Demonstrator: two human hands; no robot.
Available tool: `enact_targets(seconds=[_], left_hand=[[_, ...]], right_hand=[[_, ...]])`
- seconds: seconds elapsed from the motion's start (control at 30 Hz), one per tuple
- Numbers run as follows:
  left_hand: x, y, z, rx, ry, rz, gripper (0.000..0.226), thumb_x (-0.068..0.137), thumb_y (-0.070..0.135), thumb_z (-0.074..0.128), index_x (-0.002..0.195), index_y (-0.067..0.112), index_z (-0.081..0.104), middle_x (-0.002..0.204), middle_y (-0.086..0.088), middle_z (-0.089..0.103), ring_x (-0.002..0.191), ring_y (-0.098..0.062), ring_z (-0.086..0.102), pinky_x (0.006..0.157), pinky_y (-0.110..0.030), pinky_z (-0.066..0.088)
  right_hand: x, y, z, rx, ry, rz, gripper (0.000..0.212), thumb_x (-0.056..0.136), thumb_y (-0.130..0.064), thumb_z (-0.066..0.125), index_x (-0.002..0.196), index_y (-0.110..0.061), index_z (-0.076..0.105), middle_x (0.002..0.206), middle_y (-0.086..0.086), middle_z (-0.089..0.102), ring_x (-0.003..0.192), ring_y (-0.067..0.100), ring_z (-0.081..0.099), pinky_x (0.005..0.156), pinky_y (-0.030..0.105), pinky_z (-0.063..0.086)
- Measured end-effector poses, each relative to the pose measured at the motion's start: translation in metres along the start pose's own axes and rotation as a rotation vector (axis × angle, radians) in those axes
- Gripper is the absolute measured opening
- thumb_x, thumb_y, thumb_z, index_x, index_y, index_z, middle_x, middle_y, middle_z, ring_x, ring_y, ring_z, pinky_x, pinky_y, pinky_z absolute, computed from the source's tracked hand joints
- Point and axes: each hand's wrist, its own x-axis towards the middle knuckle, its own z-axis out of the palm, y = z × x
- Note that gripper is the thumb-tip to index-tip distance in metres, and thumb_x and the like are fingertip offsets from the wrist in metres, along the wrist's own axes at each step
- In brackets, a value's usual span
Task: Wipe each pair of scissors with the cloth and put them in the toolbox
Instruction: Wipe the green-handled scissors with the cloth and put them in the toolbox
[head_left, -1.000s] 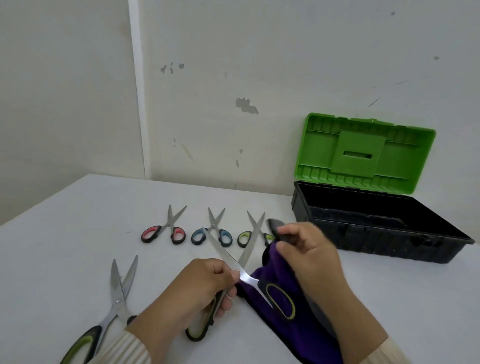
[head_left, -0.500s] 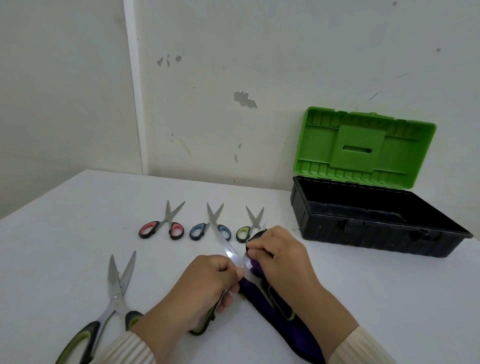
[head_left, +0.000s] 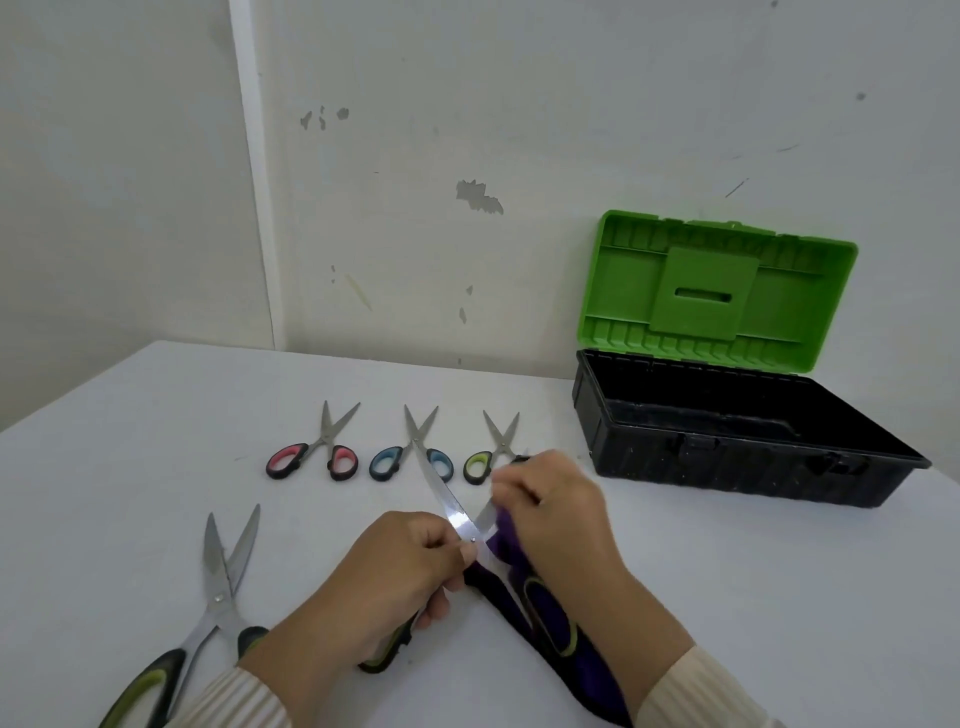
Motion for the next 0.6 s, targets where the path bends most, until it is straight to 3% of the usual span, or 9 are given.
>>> enact_targets(seconds=[0.07,0.17,0.27,0.33,0.4,0.5,0.6], left_hand=[[-0.001,0.001,0.002,-0.002,-0.034,-0.012,0.03,0.09,0.017,0.062,0.062,0.007,0.059,0.04,0.003,0.057,0.033,-0.009,0.047,0.039,-0.02,0.038],[0.001,0.002,0.004,-0.026,-0.028,-0.037,0.029,0.09,0.016,0.062,0.063,0.006,0.058,0.039,0.003,0.057,0.031,-0.009,0.046,0.037,-0.019,0.036],[0.002,0.0,0.003,-0.042,-0.013,-0.043,0.029,0.09,0.016,0.062,0.064,0.005,0.059,0.042,0.001,0.058,0.032,-0.012,0.047,0.038,-0.02,0.036],[0.001,-0.001,0.004,-0.047,-0.007,-0.041,0.029,0.09,0.016,0.062,0.063,0.004,0.059,0.04,0.001,0.056,0.03,-0.011,0.045,0.037,-0.019,0.035],[0.001,-0.001,0.005,-0.031,0.002,-0.027,0.029,0.089,0.016,0.062,0.063,0.004,0.06,0.039,0.001,0.056,0.03,-0.01,0.046,0.038,-0.02,0.035],[0.002,-0.002,0.004,-0.011,0.009,-0.016,0.029,0.09,0.016,0.061,0.062,0.006,0.059,0.038,0.002,0.056,0.029,-0.009,0.045,0.037,-0.02,0.036],[0.001,-0.002,0.004,-0.021,0.011,-0.021,0.03,0.09,0.015,0.061,0.062,0.005,0.058,0.04,-0.003,0.055,0.027,-0.009,0.043,0.034,-0.018,0.033]], right_hand=[[0.012,0.013,-0.014,0.028,0.18,0.092,0.013,0.084,-0.015,0.061,0.081,-0.022,0.071,0.088,-0.004,0.061,0.075,-0.003,0.052,0.073,0.002,0.038],[0.008,0.018,-0.029,0.185,0.324,0.174,0.02,0.083,-0.018,0.063,0.078,-0.038,0.063,0.089,-0.01,0.065,0.08,-0.002,0.058,0.079,0.011,0.046],[-0.007,0.006,-0.019,0.184,0.135,0.06,0.024,0.081,-0.015,0.065,0.079,-0.039,0.066,0.086,-0.017,0.065,0.084,-0.003,0.059,0.078,0.008,0.044],[-0.014,0.003,-0.003,0.01,-0.06,-0.079,0.013,0.082,-0.014,0.064,0.083,-0.025,0.071,0.087,-0.01,0.063,0.081,0.0,0.058,0.073,0.006,0.043],[-0.009,0.008,0.005,-0.045,-0.056,-0.133,0.008,0.082,-0.015,0.064,0.085,-0.018,0.071,0.088,-0.002,0.06,0.079,0.004,0.056,0.071,0.006,0.041],[-0.004,0.01,0.006,-0.057,0.012,-0.075,0.01,0.085,-0.018,0.061,0.09,-0.018,0.07,0.092,-0.001,0.059,0.081,0.007,0.055,0.071,0.004,0.038],[-0.011,0.002,0.011,-0.117,-0.171,-0.073,0.013,0.088,-0.021,0.056,0.09,-0.016,0.068,0.098,0.002,0.058,0.085,0.014,0.057,0.073,0.017,0.044]])
